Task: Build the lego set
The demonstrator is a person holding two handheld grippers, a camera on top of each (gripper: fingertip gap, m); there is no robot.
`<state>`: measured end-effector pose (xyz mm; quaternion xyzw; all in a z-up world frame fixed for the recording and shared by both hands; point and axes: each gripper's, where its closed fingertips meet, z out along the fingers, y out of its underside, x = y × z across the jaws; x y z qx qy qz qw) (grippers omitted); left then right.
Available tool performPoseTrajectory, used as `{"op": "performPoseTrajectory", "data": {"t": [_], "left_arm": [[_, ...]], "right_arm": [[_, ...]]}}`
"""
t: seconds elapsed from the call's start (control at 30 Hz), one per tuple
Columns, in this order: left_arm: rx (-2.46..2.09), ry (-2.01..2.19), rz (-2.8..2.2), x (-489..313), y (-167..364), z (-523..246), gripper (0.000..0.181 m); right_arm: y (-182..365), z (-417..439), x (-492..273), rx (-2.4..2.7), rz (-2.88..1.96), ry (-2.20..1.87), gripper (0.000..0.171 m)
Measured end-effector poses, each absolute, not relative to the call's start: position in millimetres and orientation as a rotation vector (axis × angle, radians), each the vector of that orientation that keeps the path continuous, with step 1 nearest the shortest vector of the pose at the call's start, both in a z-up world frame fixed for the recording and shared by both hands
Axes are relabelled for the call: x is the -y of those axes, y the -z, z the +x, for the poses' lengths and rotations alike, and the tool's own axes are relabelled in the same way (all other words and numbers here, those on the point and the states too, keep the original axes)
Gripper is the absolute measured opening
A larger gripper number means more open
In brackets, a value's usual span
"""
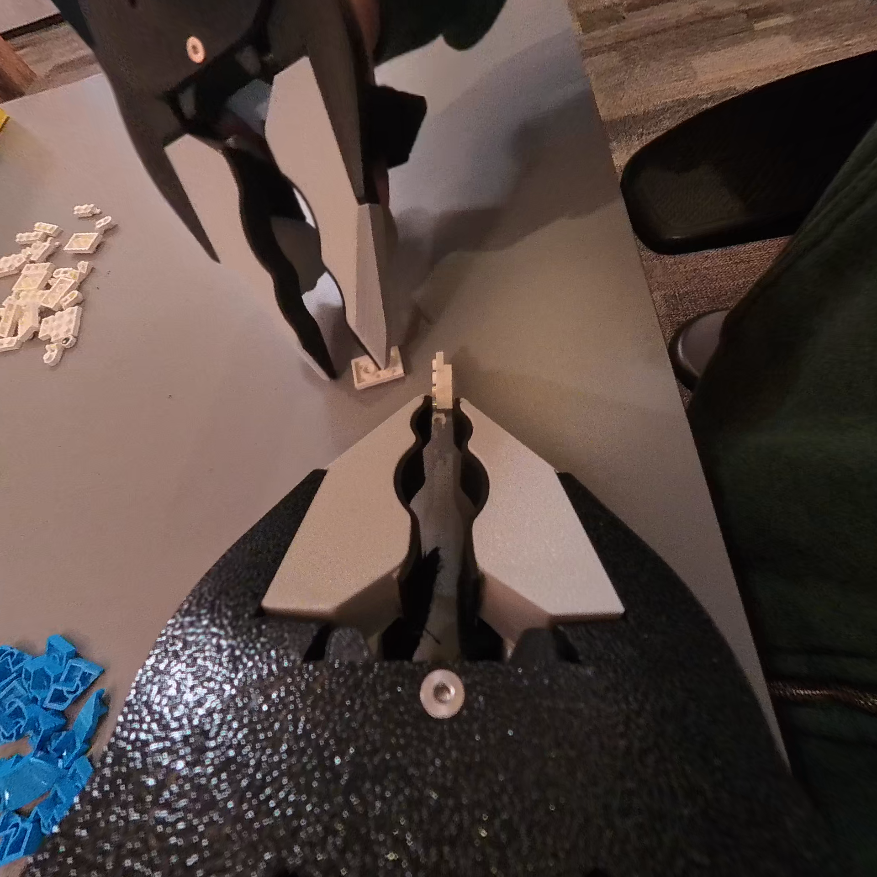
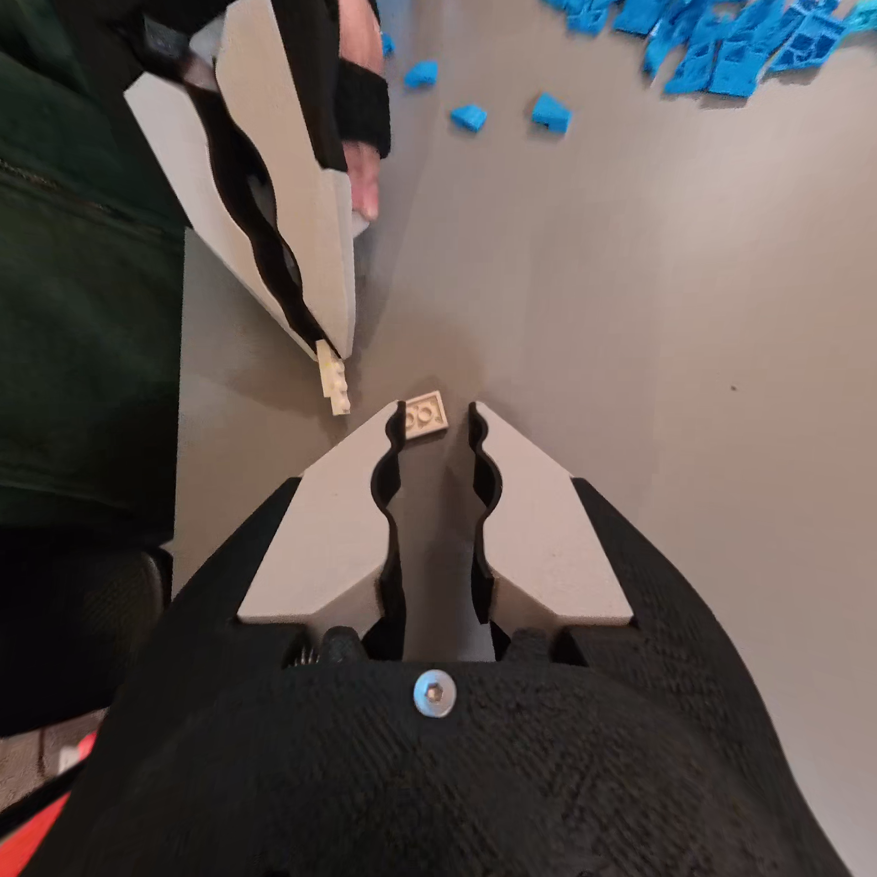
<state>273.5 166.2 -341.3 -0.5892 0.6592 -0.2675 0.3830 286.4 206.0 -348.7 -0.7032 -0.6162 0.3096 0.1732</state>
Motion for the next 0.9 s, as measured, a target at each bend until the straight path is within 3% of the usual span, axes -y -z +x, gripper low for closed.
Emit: {"op": "performPoseTrajectory", "data": {"t": [0.37, 0.9], "left_arm": [[-1.677, 0.684, -1.493, -166, 340, 272, 0.005], [-1.665, 0.680, -1.500, -168, 340, 273, 0.005]], "right_arm": [[350, 286, -191, 1.912, -1.903, -0.737, 0.009], [333, 289, -210, 1.736, -1.059, 0.120, 0.009]]}}
